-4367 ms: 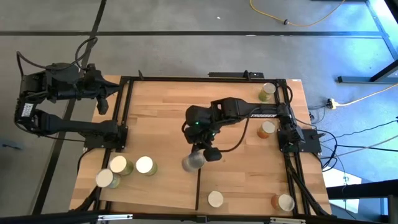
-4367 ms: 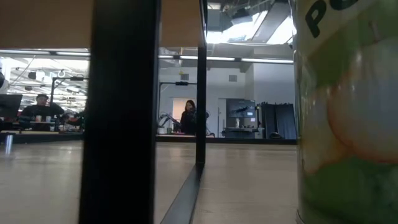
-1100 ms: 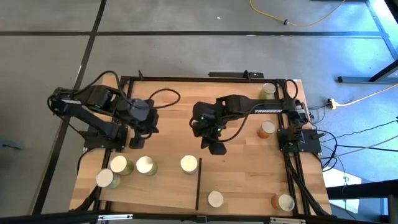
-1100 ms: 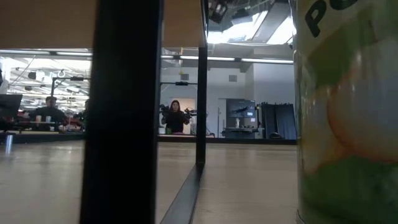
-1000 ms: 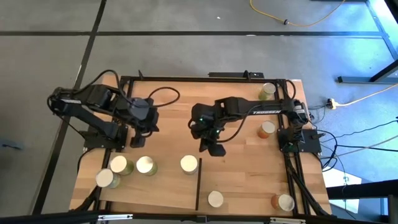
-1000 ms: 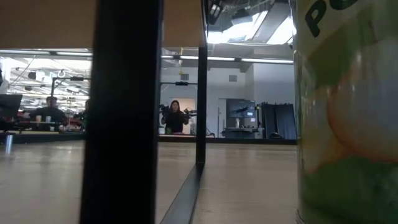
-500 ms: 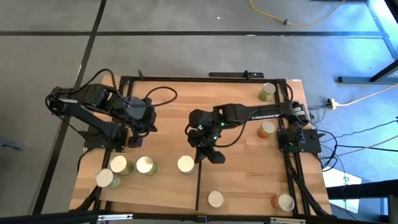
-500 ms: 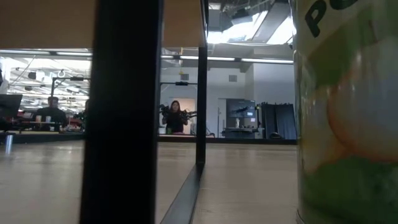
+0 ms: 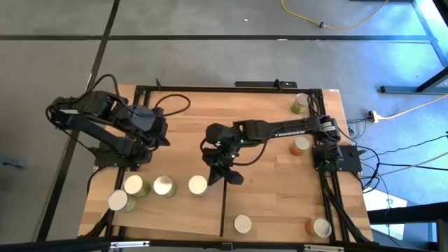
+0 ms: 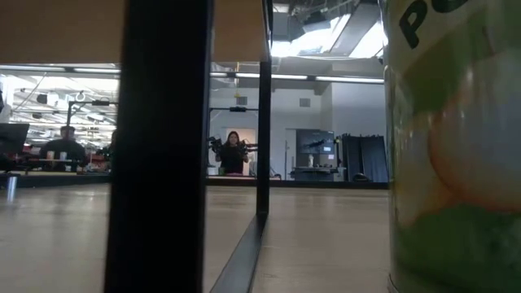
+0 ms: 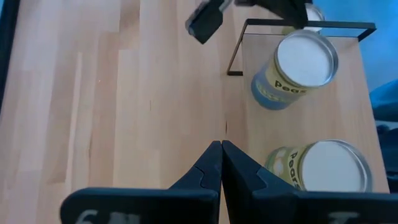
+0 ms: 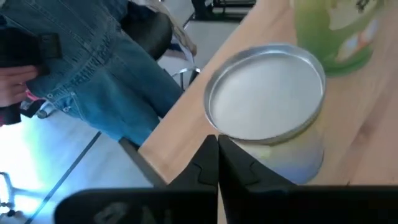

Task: Pick and place cans onto a shelf
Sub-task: Put the canned peas on the shelf

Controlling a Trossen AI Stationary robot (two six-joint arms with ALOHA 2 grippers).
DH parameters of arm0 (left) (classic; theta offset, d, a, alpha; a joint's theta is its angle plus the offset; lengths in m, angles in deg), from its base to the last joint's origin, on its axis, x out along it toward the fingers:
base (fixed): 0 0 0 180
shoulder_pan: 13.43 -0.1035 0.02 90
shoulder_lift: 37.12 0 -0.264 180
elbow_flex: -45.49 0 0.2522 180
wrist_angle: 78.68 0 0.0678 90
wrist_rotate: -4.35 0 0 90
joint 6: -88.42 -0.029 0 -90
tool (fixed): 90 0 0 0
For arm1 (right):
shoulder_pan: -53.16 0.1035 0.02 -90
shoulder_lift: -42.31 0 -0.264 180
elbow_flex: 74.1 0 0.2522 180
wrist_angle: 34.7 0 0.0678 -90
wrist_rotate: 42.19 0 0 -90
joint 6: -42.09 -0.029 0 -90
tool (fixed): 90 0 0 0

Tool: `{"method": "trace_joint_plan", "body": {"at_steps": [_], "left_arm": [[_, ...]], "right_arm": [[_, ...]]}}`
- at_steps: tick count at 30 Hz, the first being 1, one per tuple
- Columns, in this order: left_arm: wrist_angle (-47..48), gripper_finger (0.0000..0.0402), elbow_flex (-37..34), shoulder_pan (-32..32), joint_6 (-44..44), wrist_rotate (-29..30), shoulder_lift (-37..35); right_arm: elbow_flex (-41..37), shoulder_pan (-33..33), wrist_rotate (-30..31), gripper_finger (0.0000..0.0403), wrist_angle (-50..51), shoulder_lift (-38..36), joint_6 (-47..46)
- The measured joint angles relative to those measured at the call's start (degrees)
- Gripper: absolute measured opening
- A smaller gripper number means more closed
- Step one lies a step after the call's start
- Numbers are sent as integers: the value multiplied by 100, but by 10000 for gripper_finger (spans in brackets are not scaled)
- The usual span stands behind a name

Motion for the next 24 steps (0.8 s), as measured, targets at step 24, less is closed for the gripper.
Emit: {"method": "trace_joint_plan", "body": {"at_steps": [24], "left_arm": [[278, 0, 0, 0, -11, 302, -447]], "right_arm": [[8, -83, 730, 0, 873, -33, -21]]}}
